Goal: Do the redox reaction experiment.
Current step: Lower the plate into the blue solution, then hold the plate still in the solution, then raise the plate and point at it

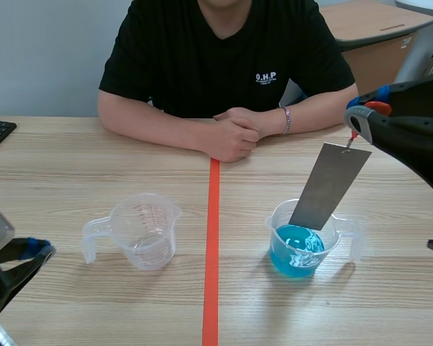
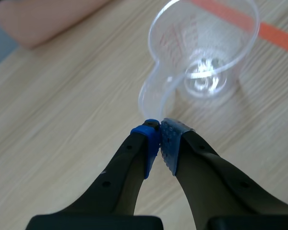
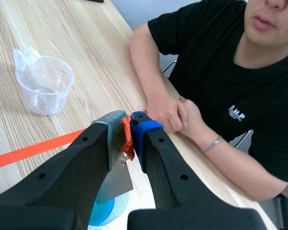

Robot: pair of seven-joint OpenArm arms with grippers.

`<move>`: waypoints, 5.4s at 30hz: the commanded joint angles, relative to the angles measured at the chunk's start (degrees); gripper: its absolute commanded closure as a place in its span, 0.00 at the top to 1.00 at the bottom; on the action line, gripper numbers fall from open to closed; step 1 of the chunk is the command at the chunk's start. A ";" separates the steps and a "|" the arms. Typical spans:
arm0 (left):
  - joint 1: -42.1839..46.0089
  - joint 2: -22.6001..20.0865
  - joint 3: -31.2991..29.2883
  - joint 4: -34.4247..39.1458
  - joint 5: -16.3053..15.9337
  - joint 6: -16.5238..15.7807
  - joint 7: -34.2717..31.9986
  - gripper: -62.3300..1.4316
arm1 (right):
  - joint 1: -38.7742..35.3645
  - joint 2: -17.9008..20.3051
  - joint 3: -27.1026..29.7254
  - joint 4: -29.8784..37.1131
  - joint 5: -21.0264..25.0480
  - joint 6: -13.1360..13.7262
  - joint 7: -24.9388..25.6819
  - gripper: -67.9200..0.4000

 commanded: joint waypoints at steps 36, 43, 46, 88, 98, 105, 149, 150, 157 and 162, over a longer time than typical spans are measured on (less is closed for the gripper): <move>24.81 23.15 -20.33 0.17 0.74 4.79 5.77 0.10 | 13.94 0.28 -16.46 -23.21 -10.62 0.33 11.80 0.03; 24.81 23.15 -20.33 0.17 0.74 4.72 5.75 0.10 | 13.92 0.28 -16.46 -23.21 -10.62 0.33 11.98 0.03; 24.81 23.15 -20.33 0.17 0.74 4.57 5.75 0.10 | 13.92 0.28 -16.46 -23.21 -10.62 0.33 11.98 0.03; 24.81 23.15 -20.31 0.17 0.72 4.52 5.92 0.10 | 13.90 0.79 -16.28 -22.67 -10.58 0.33 12.85 0.03; 24.81 23.15 -20.31 0.17 0.72 4.26 5.88 0.10 | 12.41 5.44 -14.23 -17.40 -4.57 0.33 12.81 0.03; 24.81 23.17 -20.31 0.17 0.57 4.13 5.92 0.10 | 7.17 6.34 -8.02 -11.63 -1.84 0.33 12.81 0.03; 20.06 13.09 -17.25 0.70 -5.09 -5.99 2.67 0.10 | 0.24 6.32 7.65 5.55 20.96 0.33 -8.90 0.03; 19.08 11.82 -16.63 0.83 -5.09 -6.27 2.25 0.10 | 0.24 6.32 7.65 5.55 20.96 0.33 -8.90 0.03; 10.95 2.67 -10.88 2.05 -5.16 -8.87 -0.13 0.10 | 0.24 6.32 7.65 5.55 20.96 0.33 -8.90 0.03; 3.96 -2.75 -5.66 2.95 -7.39 -13.05 -1.20 0.10 | 0.24 6.32 7.65 5.55 20.94 0.33 -8.92 0.03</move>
